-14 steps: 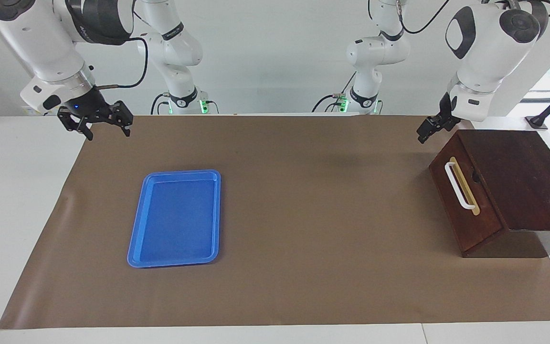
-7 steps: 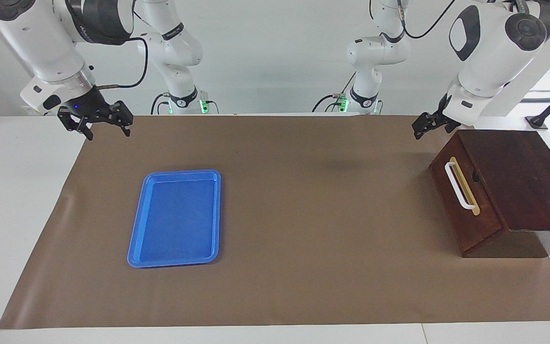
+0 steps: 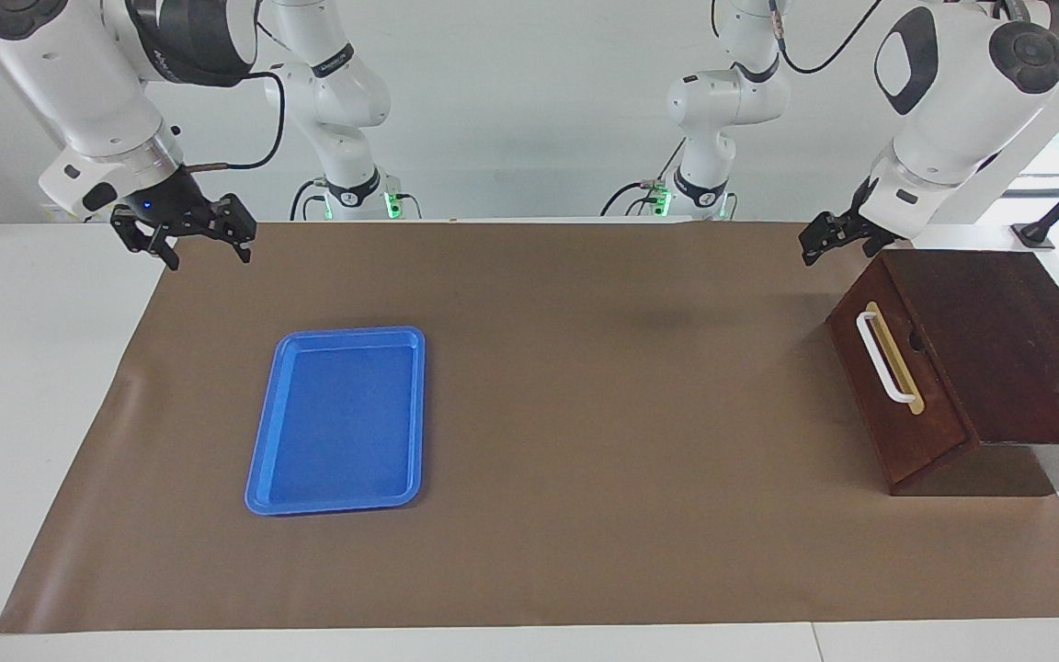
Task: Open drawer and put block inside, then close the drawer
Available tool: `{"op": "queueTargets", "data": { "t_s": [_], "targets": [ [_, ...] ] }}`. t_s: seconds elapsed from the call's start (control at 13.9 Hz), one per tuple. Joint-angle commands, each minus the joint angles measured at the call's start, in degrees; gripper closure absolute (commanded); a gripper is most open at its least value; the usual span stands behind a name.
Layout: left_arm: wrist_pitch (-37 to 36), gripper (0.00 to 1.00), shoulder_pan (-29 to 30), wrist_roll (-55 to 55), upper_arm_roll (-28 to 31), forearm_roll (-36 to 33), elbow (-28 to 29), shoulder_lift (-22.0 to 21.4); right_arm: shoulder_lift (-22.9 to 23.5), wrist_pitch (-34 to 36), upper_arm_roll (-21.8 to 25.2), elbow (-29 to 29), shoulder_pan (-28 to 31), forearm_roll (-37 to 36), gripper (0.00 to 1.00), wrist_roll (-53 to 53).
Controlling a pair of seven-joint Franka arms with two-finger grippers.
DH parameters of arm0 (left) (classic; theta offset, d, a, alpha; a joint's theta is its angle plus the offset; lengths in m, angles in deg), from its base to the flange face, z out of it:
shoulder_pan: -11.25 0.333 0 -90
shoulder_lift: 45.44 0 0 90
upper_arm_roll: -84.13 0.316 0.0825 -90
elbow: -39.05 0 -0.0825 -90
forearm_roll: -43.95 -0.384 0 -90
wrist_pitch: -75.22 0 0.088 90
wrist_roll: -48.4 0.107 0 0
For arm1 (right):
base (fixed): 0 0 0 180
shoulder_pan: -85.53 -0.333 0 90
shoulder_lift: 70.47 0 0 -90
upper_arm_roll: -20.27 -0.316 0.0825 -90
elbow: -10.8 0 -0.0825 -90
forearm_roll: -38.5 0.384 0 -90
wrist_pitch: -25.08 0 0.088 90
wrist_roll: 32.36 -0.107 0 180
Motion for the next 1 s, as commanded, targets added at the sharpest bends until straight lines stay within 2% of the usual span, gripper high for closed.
{"op": "queueTargets", "data": {
  "t_s": [0.0, 0.5, 0.65, 0.93],
  "targets": [
    [-2.1, 0.0, -2.0, 1.6, 0.7, 0.0, -3.2, 0.6, -1.0, -0.5, -0.3, -1.1, 0.5, -1.1, 0.0, 1.1],
    [0.0, 0.0, -2.1, 4.6, 1.2, 0.3, -2.6, -0.2, -1.0, -0.5, -0.3, -1.1, 0.5, -1.1, 0.0, 1.1],
    [0.6, 0.0, -2.1, 4.7, 3.4, 0.5, -2.5, -0.2, -1.0, -0.5, -0.3, -1.1, 0.5, -1.1, 0.0, 1.1],
    [0.9, 0.0, -2.0, 4.7, 3.9, 0.8, -2.5, -0.2, -1.0, -0.5, -0.3, -1.1, 0.5, -1.1, 0.0, 1.1]
  ]
}}
